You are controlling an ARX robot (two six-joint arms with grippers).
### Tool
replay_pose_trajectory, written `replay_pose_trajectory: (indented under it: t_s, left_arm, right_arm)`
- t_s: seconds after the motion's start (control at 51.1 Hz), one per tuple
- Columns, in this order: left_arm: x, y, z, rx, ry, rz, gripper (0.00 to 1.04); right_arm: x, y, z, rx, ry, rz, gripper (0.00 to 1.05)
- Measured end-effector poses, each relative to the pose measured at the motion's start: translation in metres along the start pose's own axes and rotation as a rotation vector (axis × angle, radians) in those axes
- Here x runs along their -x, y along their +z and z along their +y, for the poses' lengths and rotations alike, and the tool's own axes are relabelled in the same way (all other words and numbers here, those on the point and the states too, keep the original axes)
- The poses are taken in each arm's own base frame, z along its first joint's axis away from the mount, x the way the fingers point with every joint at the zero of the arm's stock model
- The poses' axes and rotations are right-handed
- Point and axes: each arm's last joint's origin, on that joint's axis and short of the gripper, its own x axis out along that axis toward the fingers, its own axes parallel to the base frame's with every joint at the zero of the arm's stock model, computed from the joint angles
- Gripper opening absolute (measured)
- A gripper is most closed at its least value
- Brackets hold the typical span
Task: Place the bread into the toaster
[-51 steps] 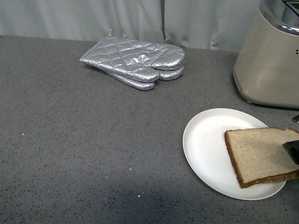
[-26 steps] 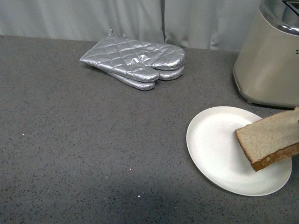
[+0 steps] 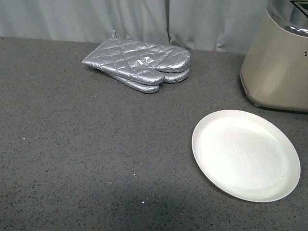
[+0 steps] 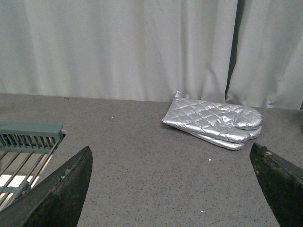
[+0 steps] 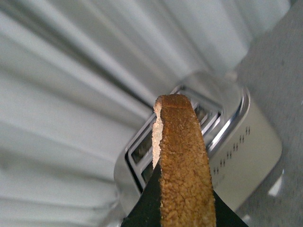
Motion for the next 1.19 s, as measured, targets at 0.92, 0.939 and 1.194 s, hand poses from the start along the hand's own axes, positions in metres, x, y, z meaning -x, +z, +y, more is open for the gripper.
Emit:
replay_pose_trajectory:
  t_s: [0.92, 0.939, 1.194]
  left_arm:
    - [0.0, 0.0, 0.0, 0.0, 0.0, 0.0, 0.98]
    - [0.0, 0.0, 0.0, 0.0, 0.0, 0.0, 0.98]
    - [0.0, 0.0, 0.0, 0.0, 0.0, 0.0, 0.98]
  right_arm:
    - [-0.067, -0.056, 0.06, 0.365, -0.384, -0.237, 0.03]
    - [-0.069, -0.059, 0.059, 0.366, -0.393, -0.226, 0.03]
    - [-0.089, -0.074, 0.048, 0.329, -0.473, -0.186, 0.03]
